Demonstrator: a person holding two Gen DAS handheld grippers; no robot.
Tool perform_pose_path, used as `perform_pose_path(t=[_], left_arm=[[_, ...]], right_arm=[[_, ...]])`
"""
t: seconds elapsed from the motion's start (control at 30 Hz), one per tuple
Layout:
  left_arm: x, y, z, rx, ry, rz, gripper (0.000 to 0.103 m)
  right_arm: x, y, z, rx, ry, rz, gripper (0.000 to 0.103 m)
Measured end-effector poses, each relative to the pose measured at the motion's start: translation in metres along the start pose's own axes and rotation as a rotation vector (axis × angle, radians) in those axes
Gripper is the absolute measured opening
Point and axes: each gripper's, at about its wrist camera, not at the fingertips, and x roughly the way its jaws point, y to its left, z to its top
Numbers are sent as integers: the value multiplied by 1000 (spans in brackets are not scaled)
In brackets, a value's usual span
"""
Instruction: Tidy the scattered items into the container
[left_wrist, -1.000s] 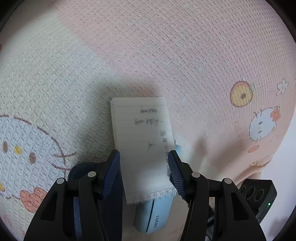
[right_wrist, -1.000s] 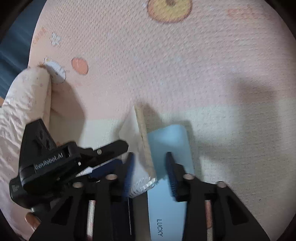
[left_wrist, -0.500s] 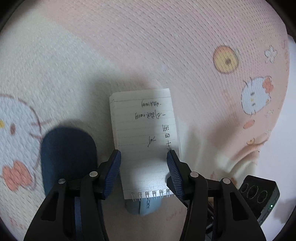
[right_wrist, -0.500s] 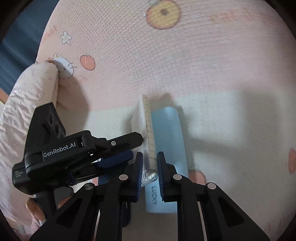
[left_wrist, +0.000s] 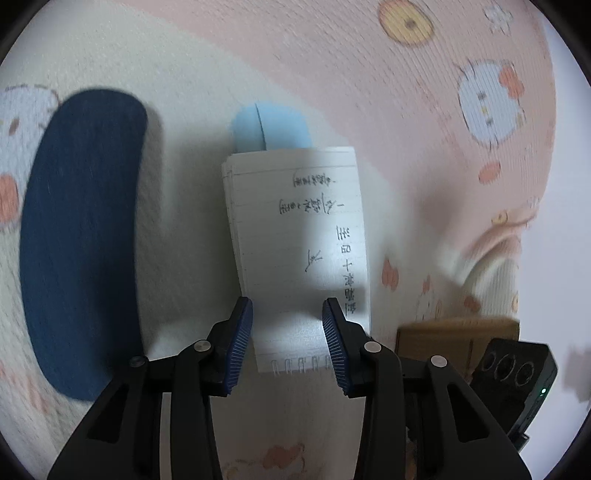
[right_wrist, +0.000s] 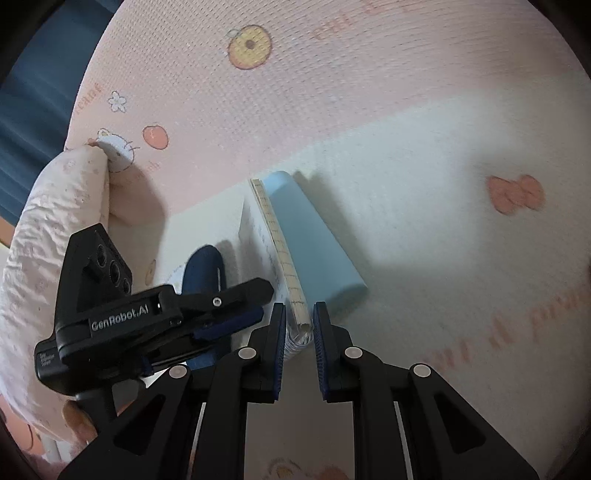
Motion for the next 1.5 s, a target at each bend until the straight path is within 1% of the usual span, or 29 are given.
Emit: perform_pose_path(t=[0.17, 0.23, 0.3, 0.43, 0.5, 0.6, 0.67, 0.7, 0.8, 0.93, 1.0, 1.03, 1.1, 1.2, 1.23, 1.3, 1.37, 1.4, 1.5], left_arm=[[11, -16, -24, 14, 53, -23, 43], [13, -25, -34, 56, 69, -18, 43], [19, -36, -44, 98, 94, -26, 43], [26, -51, -61, 140, 122, -26, 43], [29, -56, -69, 166, 132, -7, 43], [34, -61, -79, 196, 156, 7, 43], [36, -68, -84, 222, 163, 28, 43], [36, -70, -85, 239, 162, 38, 43], [28, -83, -87, 325, 126, 90, 44], [19, -100, -80, 455, 60, 204, 47], [21, -101, -74, 483, 40, 236, 47], [23, -101, -70, 481, 41, 243, 47], [29, -99, -61, 461, 55, 234, 47], [39, -96, -50, 406, 88, 170, 47], [45, -94, -46, 377, 106, 150, 47], [54, -91, -40, 332, 115, 156, 47], [61, -90, -33, 306, 90, 200, 47], [63, -89, -31, 299, 88, 199, 47], [68, -86, -21, 281, 99, 174, 47]], right_arm=[[-25, -9, -16, -7, -12, -58, 12], [-35, -14, -25, -5, -21, -77, 12], [-48, -21, -35, 3, -48, -93, 12], [-68, -38, -53, 81, -83, -89, 12], [-73, -43, -61, 88, -84, -122, 12], [-71, -36, -69, 14, -66, -224, 13], [-68, -33, -74, -21, -47, -287, 13], [-69, -35, -77, -22, -51, -296, 13], [-78, -44, -88, 29, -78, -292, 14], [-83, -56, -95, 87, -76, -331, 19], [-82, -61, -98, 111, -73, -337, 20], [-82, -62, -99, 117, -71, -335, 20], [-79, -62, -101, 115, -53, -337, 20], [-72, -58, -102, 90, -24, -360, 20], [-69, -56, -103, 78, -17, -355, 20], [-66, -54, -104, 62, -7, -348, 20], [-58, -54, -103, 50, 11, -358, 20], [-54, -54, -102, 42, 23, -358, 20], [-49, -58, -99, 42, 24, -355, 20]])
